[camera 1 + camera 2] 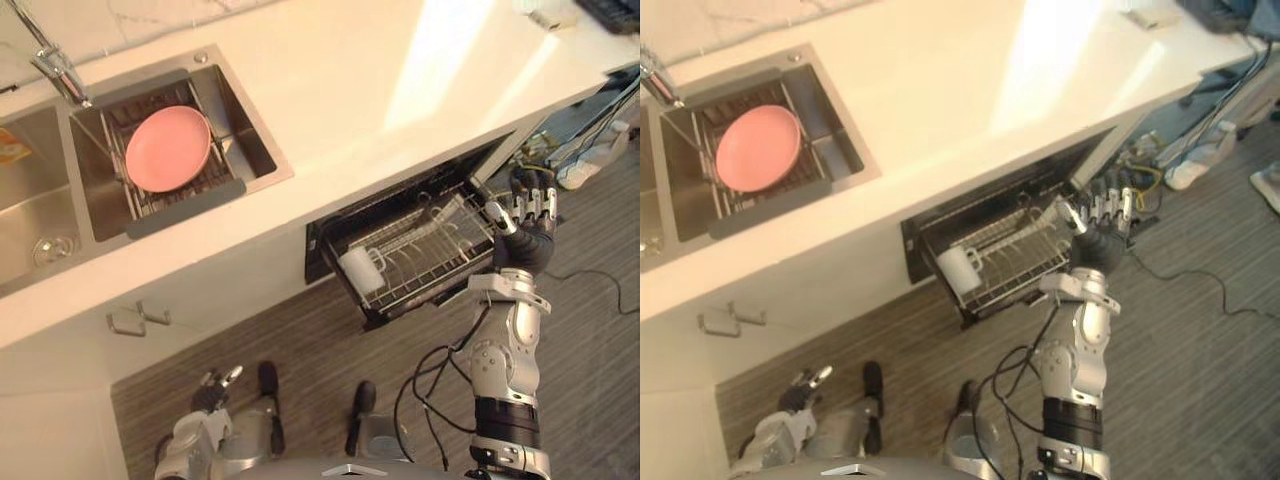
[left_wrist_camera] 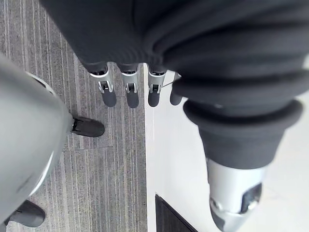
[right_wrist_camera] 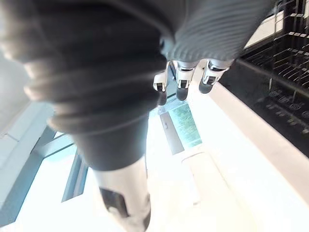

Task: Walk over to the sink, pick up the cup, carry it to the dishwasher, place the cup inside the dishwasher, then close the dishwasher door

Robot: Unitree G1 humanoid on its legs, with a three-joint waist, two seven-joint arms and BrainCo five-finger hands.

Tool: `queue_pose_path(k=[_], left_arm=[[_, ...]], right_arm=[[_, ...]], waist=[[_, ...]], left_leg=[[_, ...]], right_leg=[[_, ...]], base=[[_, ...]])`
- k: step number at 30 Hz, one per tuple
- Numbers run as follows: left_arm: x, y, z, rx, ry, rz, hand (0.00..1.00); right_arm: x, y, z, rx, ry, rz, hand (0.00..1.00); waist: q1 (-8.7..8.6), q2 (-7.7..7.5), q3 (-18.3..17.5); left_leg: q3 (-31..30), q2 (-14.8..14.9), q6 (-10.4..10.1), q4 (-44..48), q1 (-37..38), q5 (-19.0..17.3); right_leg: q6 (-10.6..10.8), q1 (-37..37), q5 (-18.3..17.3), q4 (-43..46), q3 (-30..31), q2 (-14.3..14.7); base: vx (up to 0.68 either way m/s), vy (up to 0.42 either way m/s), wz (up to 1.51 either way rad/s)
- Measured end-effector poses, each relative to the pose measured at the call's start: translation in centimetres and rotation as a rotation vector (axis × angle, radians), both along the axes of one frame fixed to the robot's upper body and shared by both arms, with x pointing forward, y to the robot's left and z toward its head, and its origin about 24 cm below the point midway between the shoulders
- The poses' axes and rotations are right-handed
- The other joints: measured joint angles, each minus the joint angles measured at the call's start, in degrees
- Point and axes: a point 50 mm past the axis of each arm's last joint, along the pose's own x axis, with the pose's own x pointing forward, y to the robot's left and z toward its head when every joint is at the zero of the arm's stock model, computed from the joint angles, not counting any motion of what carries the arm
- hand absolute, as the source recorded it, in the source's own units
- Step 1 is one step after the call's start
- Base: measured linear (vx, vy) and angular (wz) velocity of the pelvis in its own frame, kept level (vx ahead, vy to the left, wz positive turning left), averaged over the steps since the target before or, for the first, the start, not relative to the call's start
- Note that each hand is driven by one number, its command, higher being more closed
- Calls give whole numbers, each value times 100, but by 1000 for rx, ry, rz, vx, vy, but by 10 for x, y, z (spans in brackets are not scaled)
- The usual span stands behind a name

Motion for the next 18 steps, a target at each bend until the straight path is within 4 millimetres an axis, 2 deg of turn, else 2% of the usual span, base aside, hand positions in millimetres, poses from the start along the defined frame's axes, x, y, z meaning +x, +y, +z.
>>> queue_pose_path(k=[8, 11, 15, 17, 18], left_arm=[[-24, 8, -9, 14, 71, 43, 0], [-33, 13, -13, 11, 95, 96, 0], [-47, 19, -15, -3, 110, 180, 0], [-52, 21, -16, -22, 114, 204, 0], [-56, 22, -18, -42, 122, 227, 0]], right_arm=[[-2, 8, 4, -41, -23, 49, 0], [-6, 18, 18, -89, -75, 79, 0], [-7, 30, 24, -160, -86, 115, 0], [-7, 29, 23, -180, -74, 105, 0], [-8, 23, 24, -187, -66, 85, 0]], waist=[[-25, -39, -227], [1, -34, -249], [-7, -32, -292], [-57, -28, -295], [-134, -35, -297]], left_leg=[[-162, 32, -29, 0, 106, -20], [-225, 28, -32, 0, 154, -19], [-351, -30, -22, 1, 194, -16], [-62, -1, 71, 2, 169, -109], [559, 84, 84, 10, 208, -195]], right_leg=[[-20, 275, 32, -208, -159, 76], [-20, 379, 32, -253, -216, 87], [17, 566, -6, -261, -484, 58], [55, 677, -37, -230, -667, -18], [89, 802, -48, -229, -863, -115]], base=[[11, -18, 7], [2, -9, 10], [-4, 10, 28], [9, 31, 54], [46, 68, 89]])
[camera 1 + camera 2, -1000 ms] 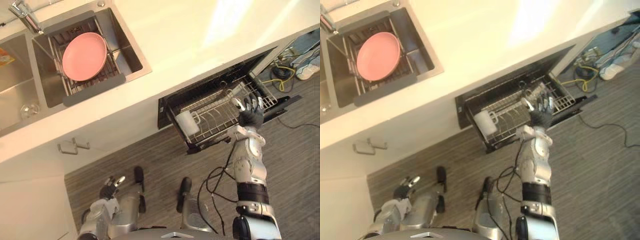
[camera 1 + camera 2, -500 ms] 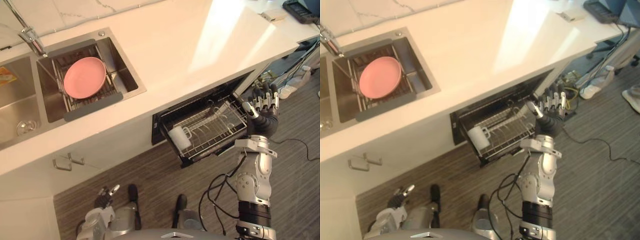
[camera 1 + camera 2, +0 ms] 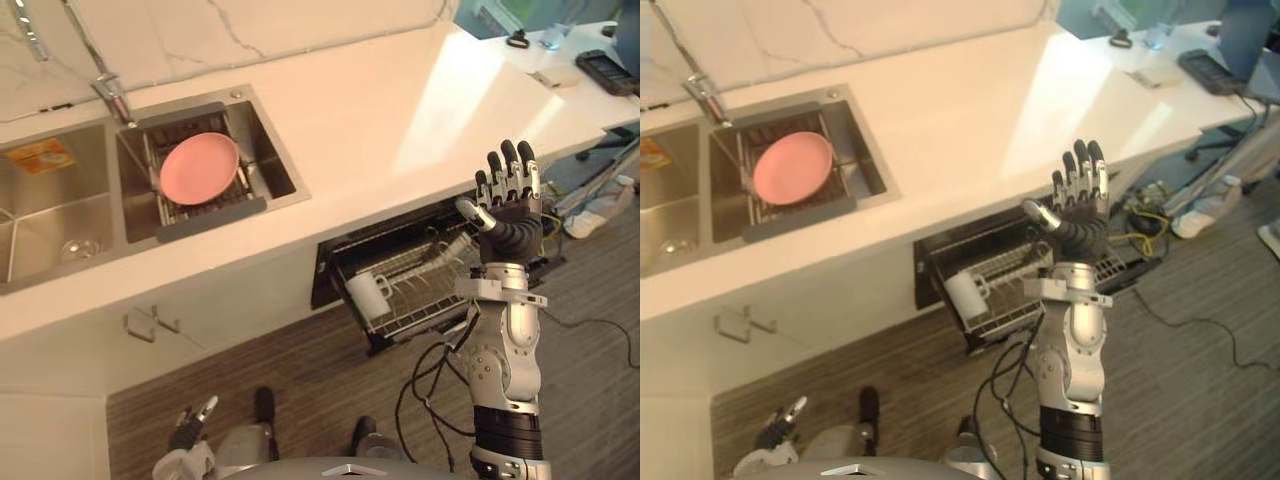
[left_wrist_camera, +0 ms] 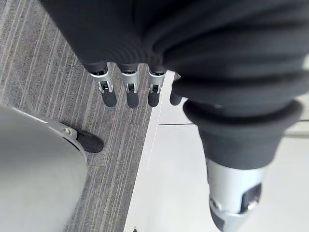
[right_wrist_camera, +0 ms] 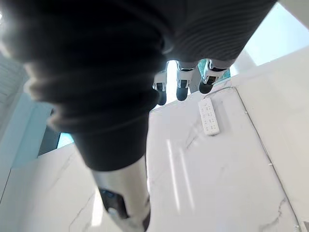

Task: Walk over to the sink, pick up the cup, carry it to the dishwasher, place the cup inside the dishwasher, then close the dishwasher door

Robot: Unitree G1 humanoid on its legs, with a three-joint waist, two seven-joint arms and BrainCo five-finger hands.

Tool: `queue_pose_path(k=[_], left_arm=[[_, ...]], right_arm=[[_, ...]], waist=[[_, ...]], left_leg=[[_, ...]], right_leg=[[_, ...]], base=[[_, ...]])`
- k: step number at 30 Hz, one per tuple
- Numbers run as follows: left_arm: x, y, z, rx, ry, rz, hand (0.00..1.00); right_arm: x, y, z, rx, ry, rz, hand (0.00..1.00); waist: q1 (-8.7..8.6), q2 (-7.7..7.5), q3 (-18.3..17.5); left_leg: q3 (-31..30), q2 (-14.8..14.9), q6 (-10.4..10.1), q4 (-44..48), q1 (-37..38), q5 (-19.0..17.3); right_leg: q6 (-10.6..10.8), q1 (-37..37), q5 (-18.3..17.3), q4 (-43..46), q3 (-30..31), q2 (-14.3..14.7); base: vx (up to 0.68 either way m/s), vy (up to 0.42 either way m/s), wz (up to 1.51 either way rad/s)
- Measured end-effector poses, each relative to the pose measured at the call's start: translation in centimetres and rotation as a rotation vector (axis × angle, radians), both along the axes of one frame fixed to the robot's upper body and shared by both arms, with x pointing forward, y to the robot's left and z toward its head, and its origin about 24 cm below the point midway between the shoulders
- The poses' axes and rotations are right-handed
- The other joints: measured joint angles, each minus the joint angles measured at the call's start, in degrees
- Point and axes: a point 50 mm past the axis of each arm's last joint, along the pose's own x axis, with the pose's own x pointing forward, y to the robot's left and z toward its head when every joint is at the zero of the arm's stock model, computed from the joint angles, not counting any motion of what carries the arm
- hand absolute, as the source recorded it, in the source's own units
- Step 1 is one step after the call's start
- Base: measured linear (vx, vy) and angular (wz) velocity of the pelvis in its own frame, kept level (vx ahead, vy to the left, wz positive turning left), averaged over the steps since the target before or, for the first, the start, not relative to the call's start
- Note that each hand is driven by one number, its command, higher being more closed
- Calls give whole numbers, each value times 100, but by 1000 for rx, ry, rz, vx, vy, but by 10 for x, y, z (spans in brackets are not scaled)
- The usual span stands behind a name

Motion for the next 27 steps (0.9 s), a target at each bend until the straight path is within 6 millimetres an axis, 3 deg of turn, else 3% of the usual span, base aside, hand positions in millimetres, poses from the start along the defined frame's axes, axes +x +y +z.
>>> queue_pose_path(k=[1, 3, 7, 11, 12, 14, 16, 17, 18, 19, 20, 22, 23, 25, 27], left_arm=[[-2, -1, -1, -12, 1, 16, 0], [-8, -3, -2, -25, 7, 34, 0], [-22, -2, -4, -21, 39, 29, 0], [-24, 2, -5, -19, 59, 17, 0], [-23, 3, -4, -13, 60, 5, 0], [-19, 4, -4, -3, 63, -19, 0], [-17, 7, -4, 8, 71, -42, 0], [-17, 9, -3, 22, 83, -77, 0], [-16, 12, -3, 37, 93, -96, 0], [-16, 17, -2, 59, 103, -113, 0], [-16, 22, -1, 75, 109, -122, 0], [-18, 29, 0, 93, 131, -141, 0], [-18, 29, 0, 93, 132, -142, 0], [-20, 26, -1, 91, 141, -156, 0], [-26, 19, -4, 66, 162, -142, 0]], right_arm=[[-1, -9, 3, -17, 0, -29, 0], [-2, -18, 8, -29, -2, -58, 0], [-4, -12, 21, -37, -63, -41, 0], [-13, -15, 16, -18, -54, -76, 0], [-15, -15, 11, -4, -42, -86, 0], [-17, -15, 4, 16, -18, -92, 0], [-16, -13, 2, 19, -6, -83, 0], [-16, -12, 0, 21, 1, -82, 0], [-18, -12, -2, 21, 11, -85, 0], [-20, -14, -6, 23, 30, -98, 0], [-20, -15, -7, 29, 35, -109, 0], [-21, -15, -3, 32, 7, -118, 0], [-21, -15, -2, 30, -1, -119, 0], [-23, -16, 0, 22, -14, -126, 0], [-23, -16, 1, 16, -14, -129, 0]], waist=[[-43, 34, -19], [-32, 84, -26], [38, 48, -33], [-34, -125, -113], [-49, -168, -142], [-90, -190, -145], [-89, -172, -157], [-116, -205, -162], [-155, -247, -173], [-203, -308, -161], [-196, -432, -173], [-153, -634, -245], [-150, -647, -247], [-134, -567, -268], [-90, -386, -279]], left_leg=[[392, 56, 35, 28, 23, 92], [392, -19, 161, 21, 98, 338], [389, -228, 157, -11, 184, 232], [366, -475, 224, -12, 85, 187], [332, -561, 260, -13, 56, 162], [202, -592, 333, -12, 11, 112], [54, -522, 395, -10, -32, 119], [-140, -438, 425, -9, -26, 132], [-298, -398, 427, -9, -39, 136], [-589, -355, 417, -9, -71, 142], [-714, -349, 403, -8, -67, 153], [-864, -425, 368, -9, -30, 188], [-879, -465, 361, -9, -9, 193], [-919, -483, 314, -11, 57, 227], [-922, -410, 270, -12, 49, 258]], right_leg=[[84, 77, -58, 87, -176, -94], [204, 151, -162, 258, -273, -224], [315, 167, -232, 382, -254, -438], [345, -142, -500, 892, -251, -773], [288, -225, -583, 1071, -250, -881], [-341, -298, -645, 1371, -243, -891], [-589, -582, -380, 1830, 227, -810], [-793, -768, -353, 2143, 761, -664], [-792, -813, -471, 2237, 1050, -495], [-672, -837, -838, 2219, 1416, -117], [-653, -843, -1029, 2075, 1607, 116], [-751, -863, -1080, 1582, 1825, 492], [-783, -851, -1023, 1484, 1863, 516], [-513, -732, -1058, 1331, 1947, 537], [-480, -622, -961, 1095, 1894, 614]], base=[[46, 84, 93], [34, 130, 57], [-5, 117, 8], [-8, 98, 7], [22, 105, 22], [21, 108, 28], [6, 120, 31], [4, 68, 45], [-11, -14, 83], [-35, -89, 85], [-89, -181, 91], [-132, -213, 63], [-74, -152, 57], [8, -100, 38], [26, -75, 6]])
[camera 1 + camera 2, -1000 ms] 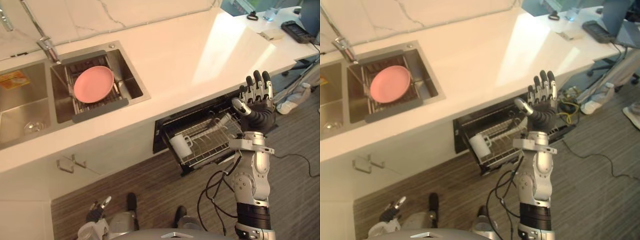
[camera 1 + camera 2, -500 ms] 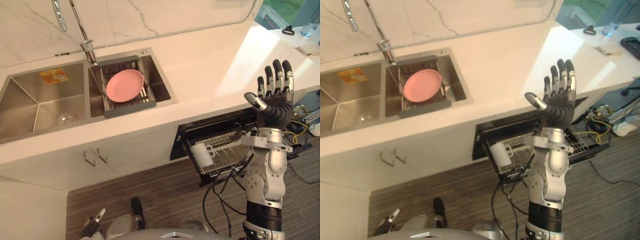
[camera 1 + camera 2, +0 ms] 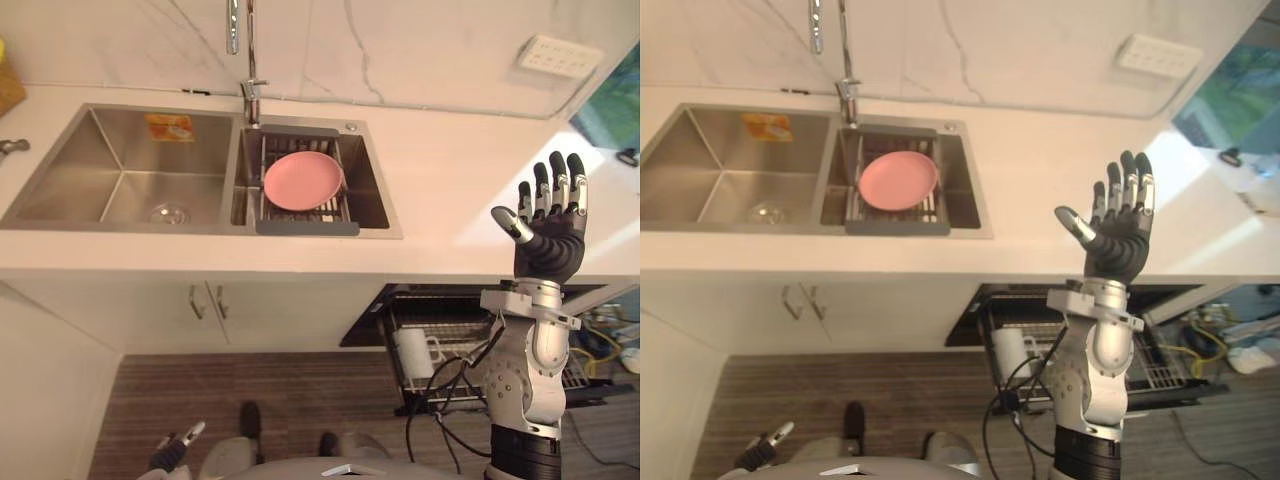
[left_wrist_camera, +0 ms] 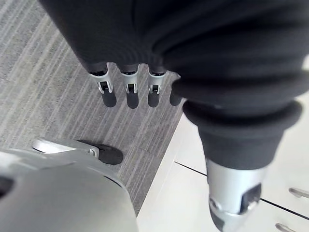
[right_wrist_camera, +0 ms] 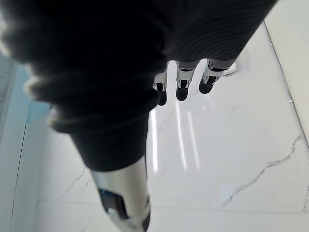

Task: Walk over to the sink, pick up the cup, carry it to the dishwasher, place the cup inside the dishwasher, then close the dishwasher door

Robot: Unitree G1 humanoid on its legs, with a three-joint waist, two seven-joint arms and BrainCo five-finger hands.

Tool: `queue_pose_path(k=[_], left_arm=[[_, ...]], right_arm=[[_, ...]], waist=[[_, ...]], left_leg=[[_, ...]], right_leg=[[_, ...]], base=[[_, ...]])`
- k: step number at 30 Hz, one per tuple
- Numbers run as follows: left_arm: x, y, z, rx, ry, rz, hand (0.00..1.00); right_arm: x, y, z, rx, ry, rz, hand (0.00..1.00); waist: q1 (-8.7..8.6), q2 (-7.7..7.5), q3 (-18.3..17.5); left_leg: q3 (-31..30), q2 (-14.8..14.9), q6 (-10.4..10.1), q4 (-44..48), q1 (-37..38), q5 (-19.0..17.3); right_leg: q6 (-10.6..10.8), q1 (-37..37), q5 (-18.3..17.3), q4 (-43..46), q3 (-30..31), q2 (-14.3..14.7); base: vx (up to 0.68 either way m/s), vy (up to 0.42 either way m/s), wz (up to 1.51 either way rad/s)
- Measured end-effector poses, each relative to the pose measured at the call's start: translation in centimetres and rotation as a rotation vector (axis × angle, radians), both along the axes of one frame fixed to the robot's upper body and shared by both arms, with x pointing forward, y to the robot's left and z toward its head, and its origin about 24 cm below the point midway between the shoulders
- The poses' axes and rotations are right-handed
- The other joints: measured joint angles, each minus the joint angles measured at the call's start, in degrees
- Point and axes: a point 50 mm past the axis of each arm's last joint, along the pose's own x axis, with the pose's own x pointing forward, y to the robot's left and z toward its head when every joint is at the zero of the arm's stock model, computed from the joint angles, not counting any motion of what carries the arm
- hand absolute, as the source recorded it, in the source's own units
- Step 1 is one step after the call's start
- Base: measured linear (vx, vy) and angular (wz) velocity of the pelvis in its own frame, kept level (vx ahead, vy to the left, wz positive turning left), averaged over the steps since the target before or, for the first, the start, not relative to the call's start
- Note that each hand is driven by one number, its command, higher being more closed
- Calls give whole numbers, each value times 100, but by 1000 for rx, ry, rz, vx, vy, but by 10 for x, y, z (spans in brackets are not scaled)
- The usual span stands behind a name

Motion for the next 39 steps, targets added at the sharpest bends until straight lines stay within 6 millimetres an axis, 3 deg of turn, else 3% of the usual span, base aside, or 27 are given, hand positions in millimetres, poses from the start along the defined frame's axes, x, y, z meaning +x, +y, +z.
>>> queue_pose_path(k=[4, 13, 23, 30, 39], left_arm=[[-5, -3, -2, -15, 19, 12, 0], [-3, -2, -2, -16, 21, 10, 0], [-6, -3, -3, -19, 34, -4, 0], [-5, -2, -3, -12, 42, -30, 0], [-2, -5, -3, -27, 56, -71, 0]], right_arm=[[0, -3, 0, -5, 10, -16, 0], [18, 8, 10, -199, 104, -33, 0], [62, 44, 25, -594, 201, 8, 0], [98, 63, 19, -810, 338, 60, 0], [134, 57, 5, -1145, 513, -50, 0]], waist=[[9, 85, -58], [91, -20, -204], [182, 32, -446], [332, 6, -474], [468, 61, -449]], left_leg=[[-36, 56, -36, 0, -2, 9], [-115, 26, -28, -1, -49, -21], [83, 44, 10, -1, -63, -35], [60, 32, 9, 0, -69, 13], [-125, -107, -20, 1, -49, 39]], right_leg=[[48, 231, 208, -442, -117, 89], [68, 405, 367, -724, -232, 80], [49, 583, 536, -1066, -374, 65], [50, 685, 539, -1127, -587, 48], [189, 888, 406, -1106, -1027, -54]], base=[[58, -43, 7], [30, 3, 4], [-41, 13, 6], [-3, -1, 15], [33, -2, 21]])
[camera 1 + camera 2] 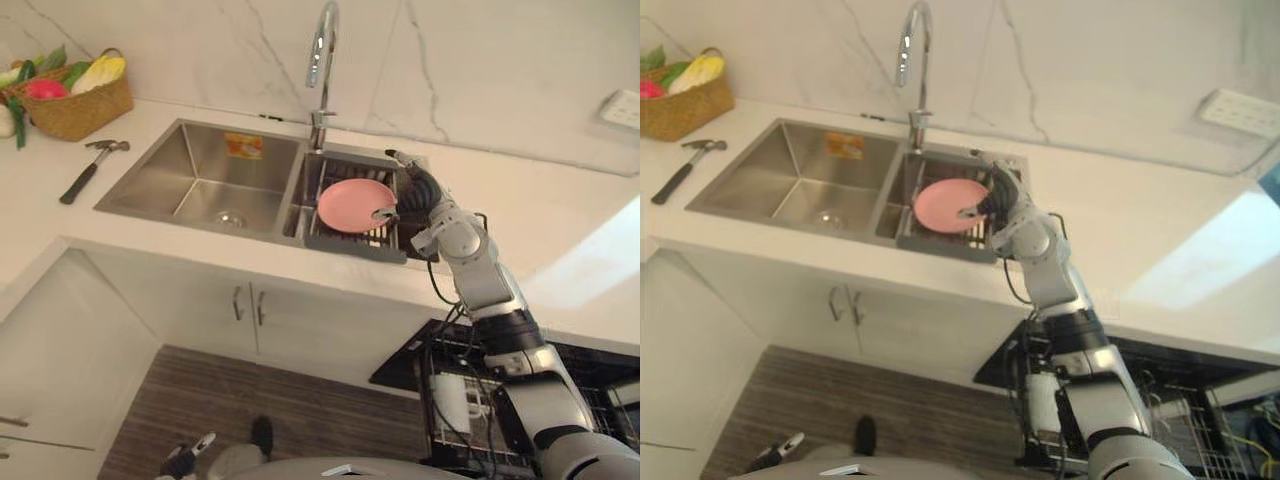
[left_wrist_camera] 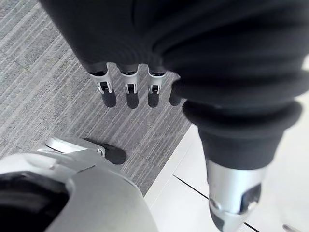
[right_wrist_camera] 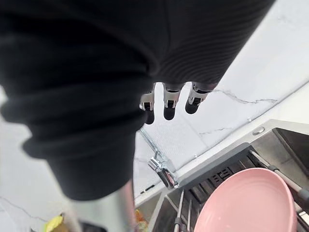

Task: Walk over to the sink, pick up the cup, carry it to the dishwasher, place the cup inside the dishwasher, then close the dishwasher door

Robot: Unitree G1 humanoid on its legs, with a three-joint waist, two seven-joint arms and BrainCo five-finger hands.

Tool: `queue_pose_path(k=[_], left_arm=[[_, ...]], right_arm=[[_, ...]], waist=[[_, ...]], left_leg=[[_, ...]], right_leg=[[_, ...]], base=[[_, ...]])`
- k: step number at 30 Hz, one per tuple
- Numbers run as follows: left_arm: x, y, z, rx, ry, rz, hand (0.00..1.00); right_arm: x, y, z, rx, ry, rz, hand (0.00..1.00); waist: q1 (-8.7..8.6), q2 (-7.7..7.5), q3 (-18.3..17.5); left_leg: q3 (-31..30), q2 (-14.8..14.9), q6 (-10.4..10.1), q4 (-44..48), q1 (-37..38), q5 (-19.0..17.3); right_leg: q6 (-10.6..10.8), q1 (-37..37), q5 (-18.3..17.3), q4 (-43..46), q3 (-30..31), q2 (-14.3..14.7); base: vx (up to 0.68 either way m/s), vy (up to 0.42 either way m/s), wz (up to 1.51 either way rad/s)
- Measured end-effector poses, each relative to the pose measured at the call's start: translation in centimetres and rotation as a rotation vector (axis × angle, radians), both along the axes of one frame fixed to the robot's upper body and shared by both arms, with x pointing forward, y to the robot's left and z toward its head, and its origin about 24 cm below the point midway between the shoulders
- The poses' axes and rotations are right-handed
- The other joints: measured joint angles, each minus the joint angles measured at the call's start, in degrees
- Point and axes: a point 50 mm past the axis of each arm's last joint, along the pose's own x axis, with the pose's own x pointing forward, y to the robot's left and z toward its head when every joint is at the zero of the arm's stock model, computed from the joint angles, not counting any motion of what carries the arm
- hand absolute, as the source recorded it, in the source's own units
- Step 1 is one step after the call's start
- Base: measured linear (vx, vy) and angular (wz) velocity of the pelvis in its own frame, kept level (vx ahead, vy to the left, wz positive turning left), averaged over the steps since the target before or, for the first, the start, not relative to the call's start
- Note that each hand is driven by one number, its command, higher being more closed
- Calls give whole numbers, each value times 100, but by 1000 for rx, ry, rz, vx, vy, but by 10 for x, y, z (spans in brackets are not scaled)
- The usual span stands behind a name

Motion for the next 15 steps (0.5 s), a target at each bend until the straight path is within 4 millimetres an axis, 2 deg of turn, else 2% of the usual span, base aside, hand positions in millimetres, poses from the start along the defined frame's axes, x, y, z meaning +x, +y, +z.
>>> queue_pose_path(k=[3, 6, 11, 15], left_arm=[[5, -2, 1, -8, -15, -10, 0], [8, -5, 2, -17, -24, -23, 0], [13, -6, 4, -16, -45, -40, 0], [17, -6, 5, -22, -59, -60, 0]], right_arm=[[11, -5, 2, -62, 19, -42, 0], [18, -7, 9, -130, 12, -62, 0], [28, -16, 6, -233, 53, -123, 0], [33, -24, 13, -290, 50, -168, 0]], waist=[[82, 46, 68], [90, 113, 200], [155, 138, 355], [173, 171, 526]], left_leg=[[-69, -49, 28, 0, 60, -3], [-132, -89, 32, 0, 93, -7], [-158, -91, 38, 0, 93, -2], [-185, -105, 39, 0, 80, -1]], right_leg=[[66, 57, -43, 60, -54, -49], [89, 122, -79, 68, -156, -76], [97, 123, -101, 84, -177, -76], [113, 104, -119, 88, -193, -91]], base=[[57, -5, 12], [31, -2, 13], [3, -1, 1], [0, 0, 0]])
